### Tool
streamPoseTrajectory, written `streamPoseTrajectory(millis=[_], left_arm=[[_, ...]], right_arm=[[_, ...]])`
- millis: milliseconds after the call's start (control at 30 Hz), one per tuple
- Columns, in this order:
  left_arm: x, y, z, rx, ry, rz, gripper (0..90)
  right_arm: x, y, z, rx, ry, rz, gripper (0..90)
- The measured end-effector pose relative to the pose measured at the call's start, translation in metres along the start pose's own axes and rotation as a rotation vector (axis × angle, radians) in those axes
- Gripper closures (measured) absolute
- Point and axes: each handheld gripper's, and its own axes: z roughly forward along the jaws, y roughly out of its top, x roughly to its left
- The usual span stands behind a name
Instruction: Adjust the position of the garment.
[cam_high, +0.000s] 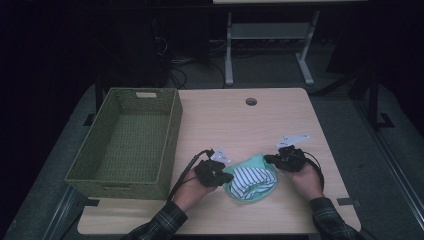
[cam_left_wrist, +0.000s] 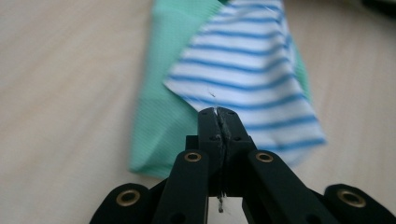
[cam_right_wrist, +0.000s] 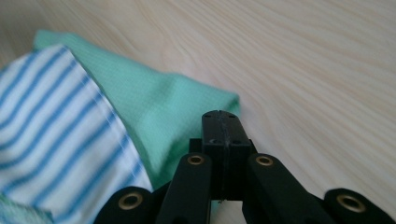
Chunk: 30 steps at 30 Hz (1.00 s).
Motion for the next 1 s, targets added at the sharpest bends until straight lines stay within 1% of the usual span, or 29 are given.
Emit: streamPoseTrajectory(millis=[33, 67, 100, 133, 167, 200, 267, 333, 367, 433, 533, 567, 600, 667, 700, 767, 800, 900, 1000], left_arm=[[-0.003, -0.002, 0.001, 0.006, -0.007, -0.007, 88.5], [-0.004, -0.005, 0.002, 0.016, -0.010, -0.004, 88.5], [-0.005, -0.007, 0.004, 0.022, -0.011, -0.007, 88.5], [-0.005, -0.008, 0.005, 0.042, -0.011, 0.006, 88.4], [-0.004, -0.010, 0.007, 0.059, -0.004, 0.011, 88.1], [-0.004, -0.011, 0.009, 0.056, -0.001, -0.003, 88.1], [-0.001, -0.011, 0.010, 0.064, 0.009, 0.001, 88.1], [0.001, -0.012, 0.012, 0.065, 0.020, -0.005, 88.0], [0.003, -0.012, 0.013, 0.070, 0.035, -0.006, 88.1], [0.007, -0.011, 0.013, 0.079, 0.041, -0.008, 88.3], [0.011, -0.010, 0.015, 0.077, 0.057, -0.016, 88.7], [0.011, -0.009, 0.016, 0.073, 0.064, -0.019, 88.8], [0.013, -0.008, 0.016, 0.081, 0.074, -0.010, 88.7], [0.017, -0.007, 0.016, 0.076, 0.092, -0.013, 88.7], [0.019, -0.006, 0.017, 0.076, 0.099, -0.021, 88.7], [0.025, -0.003, 0.018, 0.075, 0.114, -0.023, 88.7], [0.027, -0.002, 0.018, 0.077, 0.117, -0.022, 88.7], [0.035, 0.002, 0.020, 0.072, 0.125, -0.035, 88.6], [0.044, 0.004, 0.021, 0.060, 0.121, -0.062, 88.7]], right_arm=[[-0.001, -0.002, -0.001, 0.003, -0.002, 0.005, 90.0], [-0.003, -0.004, -0.002, 0.007, -0.006, 0.014, 90.0], [-0.004, -0.006, -0.003, 0.014, -0.007, 0.012, 90.0], [-0.005, -0.008, -0.003, 0.017, -0.008, 0.014, 90.0], [-0.005, -0.009, -0.004, 0.027, -0.009, 0.020, 90.0], [-0.006, -0.012, -0.005, 0.029, -0.007, 0.021, 90.0], [-0.006, -0.015, -0.005, 0.039, -0.001, 0.030, 90.0], [-0.005, -0.018, -0.007, 0.046, 0.003, 0.017, 90.0], [-0.003, -0.018, -0.008, 0.049, 0.004, 0.021, 90.0], [-0.001, -0.021, -0.009, 0.051, 0.008, 0.007, 89.9], [0.005, -0.024, -0.011, 0.064, 0.014, -0.009, 90.0], [0.007, -0.025, -0.012, 0.064, 0.020, -0.001, 90.0], [0.009, -0.026, -0.013, 0.064, 0.024, 0.000, 90.0], [0.013, -0.028, -0.015, 0.067, 0.029, -0.006, 90.0], [0.014, -0.030, -0.016, 0.066, 0.033, -0.016, 90.0], [0.019, -0.031, -0.018, 0.070, 0.043, -0.018, 90.0], [0.021, -0.032, -0.019, 0.067, 0.046, -0.027, 90.0], [0.028, -0.035, -0.021, 0.066, 0.057, -0.034, 90.0], [0.032, -0.037, -0.022, 0.062, 0.075, -0.033, 90.0]])
